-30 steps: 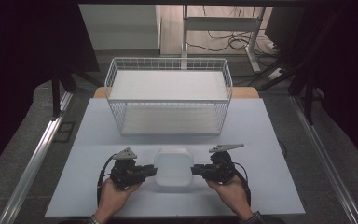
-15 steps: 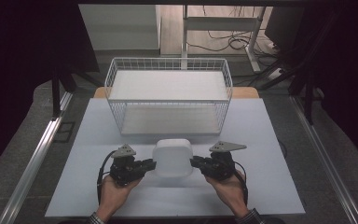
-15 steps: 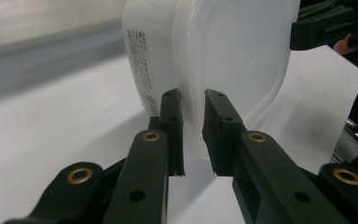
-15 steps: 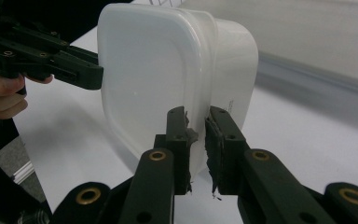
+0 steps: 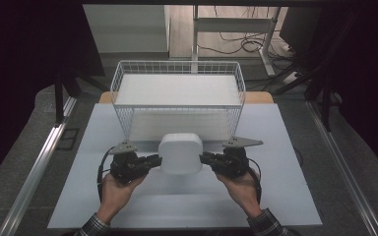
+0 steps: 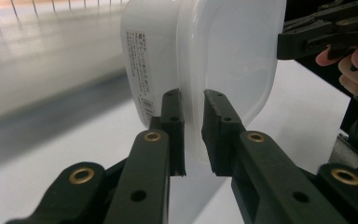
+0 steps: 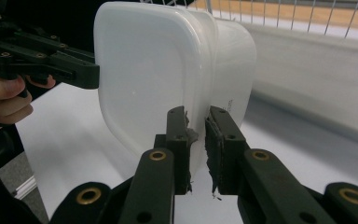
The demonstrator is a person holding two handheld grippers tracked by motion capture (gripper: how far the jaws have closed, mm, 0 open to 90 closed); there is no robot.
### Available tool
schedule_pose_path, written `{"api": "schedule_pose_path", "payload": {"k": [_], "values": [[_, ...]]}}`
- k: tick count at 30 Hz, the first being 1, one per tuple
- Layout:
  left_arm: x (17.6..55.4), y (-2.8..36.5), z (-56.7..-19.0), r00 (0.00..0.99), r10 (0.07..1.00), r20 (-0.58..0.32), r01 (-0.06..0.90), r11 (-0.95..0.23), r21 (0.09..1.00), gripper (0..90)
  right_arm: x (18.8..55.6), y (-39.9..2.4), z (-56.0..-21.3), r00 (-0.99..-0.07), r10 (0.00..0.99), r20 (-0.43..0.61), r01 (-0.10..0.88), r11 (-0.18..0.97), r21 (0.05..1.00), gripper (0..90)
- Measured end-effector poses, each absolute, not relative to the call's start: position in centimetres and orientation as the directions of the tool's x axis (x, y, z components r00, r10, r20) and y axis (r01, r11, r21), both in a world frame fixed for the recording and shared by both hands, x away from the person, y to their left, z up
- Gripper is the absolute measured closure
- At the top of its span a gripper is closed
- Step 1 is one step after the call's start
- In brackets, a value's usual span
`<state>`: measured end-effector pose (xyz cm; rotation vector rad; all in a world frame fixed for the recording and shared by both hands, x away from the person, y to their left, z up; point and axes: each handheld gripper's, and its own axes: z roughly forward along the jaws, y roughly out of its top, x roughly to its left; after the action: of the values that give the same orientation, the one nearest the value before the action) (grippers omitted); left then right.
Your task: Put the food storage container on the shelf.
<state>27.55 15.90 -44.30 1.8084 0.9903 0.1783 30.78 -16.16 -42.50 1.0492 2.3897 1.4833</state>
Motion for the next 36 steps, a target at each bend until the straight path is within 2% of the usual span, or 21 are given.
{"api": "schedule_pose_path", "payload": {"k": [7,24,36], "values": [[28.8,16.6,-42.5,0.662,0.674,-0.329,0.527,-0.106,0.843,80.3,32.1,-15.9,-40.8,-0.746,0.621,0.242,0.477,0.245,0.844,79.1],[32.4,17.3,-37.5,0.659,0.687,-0.305,0.484,-0.078,0.871,80.2,35.5,-15.0,-35.7,-0.748,0.631,0.207,0.426,0.218,0.878,79.1],[35.8,17.9,-32.5,0.652,0.715,-0.252,0.455,-0.102,0.885,80.1,38.9,-14.0,-31.4,-0.748,0.637,0.187,0.391,0.195,0.899,79.1]]}}
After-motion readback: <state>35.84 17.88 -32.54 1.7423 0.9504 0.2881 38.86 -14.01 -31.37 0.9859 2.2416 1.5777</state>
